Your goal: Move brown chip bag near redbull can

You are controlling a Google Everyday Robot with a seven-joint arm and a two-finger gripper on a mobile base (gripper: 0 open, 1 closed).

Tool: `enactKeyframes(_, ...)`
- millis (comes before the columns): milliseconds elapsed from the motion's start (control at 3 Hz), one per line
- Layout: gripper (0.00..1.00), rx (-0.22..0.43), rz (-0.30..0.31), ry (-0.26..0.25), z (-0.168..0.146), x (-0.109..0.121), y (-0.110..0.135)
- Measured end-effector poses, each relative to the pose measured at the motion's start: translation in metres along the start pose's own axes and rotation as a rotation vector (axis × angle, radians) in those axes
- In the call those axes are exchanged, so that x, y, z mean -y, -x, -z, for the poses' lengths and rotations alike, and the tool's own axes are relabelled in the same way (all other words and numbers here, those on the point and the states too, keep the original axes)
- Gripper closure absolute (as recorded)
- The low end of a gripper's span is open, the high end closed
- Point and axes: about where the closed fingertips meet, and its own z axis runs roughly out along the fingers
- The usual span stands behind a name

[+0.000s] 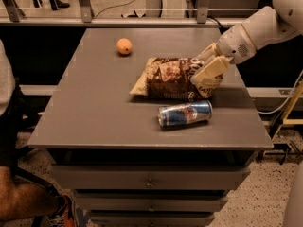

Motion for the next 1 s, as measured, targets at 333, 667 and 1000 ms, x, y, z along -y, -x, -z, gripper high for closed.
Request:
enactKeyframes(333, 0.0, 0.003, 0.0, -0.002, -0.003, 0.002, 0.001)
enactKeyframes(667, 0.0, 0.003, 0.0, -0.002, -0.003, 0.002, 0.001)
enactKeyframes(1000, 0.0, -0.049, 0.011, -0.064, 0.009, -0.001, 0.004)
